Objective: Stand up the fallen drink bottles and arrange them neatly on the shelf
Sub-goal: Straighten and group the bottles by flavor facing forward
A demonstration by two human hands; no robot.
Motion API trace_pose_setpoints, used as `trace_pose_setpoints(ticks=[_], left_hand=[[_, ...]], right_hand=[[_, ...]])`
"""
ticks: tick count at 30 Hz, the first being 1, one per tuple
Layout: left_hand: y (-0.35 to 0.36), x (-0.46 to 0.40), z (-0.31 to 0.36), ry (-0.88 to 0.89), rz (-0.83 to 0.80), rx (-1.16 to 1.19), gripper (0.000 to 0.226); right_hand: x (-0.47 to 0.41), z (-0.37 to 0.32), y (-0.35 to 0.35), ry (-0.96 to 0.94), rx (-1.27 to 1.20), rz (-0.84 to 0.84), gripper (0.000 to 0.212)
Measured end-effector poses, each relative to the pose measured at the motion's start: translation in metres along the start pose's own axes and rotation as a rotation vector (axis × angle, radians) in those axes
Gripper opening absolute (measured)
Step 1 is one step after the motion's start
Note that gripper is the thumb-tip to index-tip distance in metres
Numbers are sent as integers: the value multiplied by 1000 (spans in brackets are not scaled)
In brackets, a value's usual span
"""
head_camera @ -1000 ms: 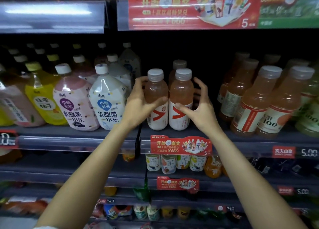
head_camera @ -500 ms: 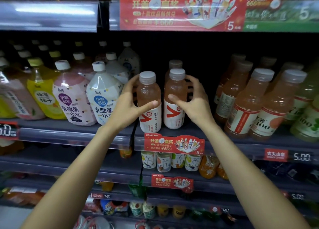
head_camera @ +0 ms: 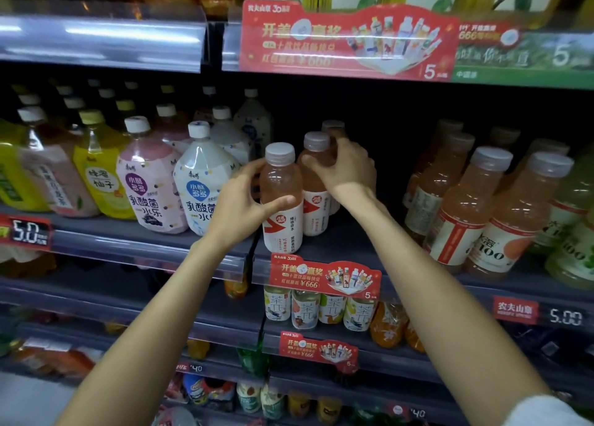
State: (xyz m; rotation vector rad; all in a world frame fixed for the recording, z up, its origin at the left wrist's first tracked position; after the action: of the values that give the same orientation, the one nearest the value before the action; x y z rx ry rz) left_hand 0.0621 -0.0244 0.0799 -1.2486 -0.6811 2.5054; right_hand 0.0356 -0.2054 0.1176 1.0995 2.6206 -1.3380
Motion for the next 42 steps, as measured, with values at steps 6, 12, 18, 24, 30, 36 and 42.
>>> trace_pose_setpoints(ticks=[6, 12, 18, 24, 30, 36, 42], left_hand=[[1, -3, -4, -9, -8, -10, 81], [-1, -2, -7, -7, 18, 4, 78], [-4, -1, -12, 17, 17, 12, 79], [-1, 5, -9, 56, 39, 71, 97], [9, 24, -15, 69, 62, 114, 103], [10, 25, -22, 71, 33, 90, 91], [10, 26, -23, 73, 48, 92, 90]], right_hand=[[-20, -17, 12, -90, 5, -57, 49], [-25, -30, 30, -136, -133, -224, 42], [-30, -26, 38, -109, -248, -314, 47], [-22, -18, 43, -124, -361, -216, 41], [-20, -21, 43, -126, -345, -214, 38], [-18, -23, 44, -118, -364, -254, 38], [-8, 23, 23, -37, -478, 107, 26]])
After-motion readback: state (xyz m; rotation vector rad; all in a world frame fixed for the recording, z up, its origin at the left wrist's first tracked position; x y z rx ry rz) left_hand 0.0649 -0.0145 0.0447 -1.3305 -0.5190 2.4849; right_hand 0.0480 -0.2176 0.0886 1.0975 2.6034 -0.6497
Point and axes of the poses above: each hand's wrist, its own x-axis away from the middle knuckle, its own y-axis out of the palm, z = x × y, the point moved 6 cm from there along -x, towards the middle knuckle, and after that the axes turned 15 degrees about y, right-handed, at the moved point
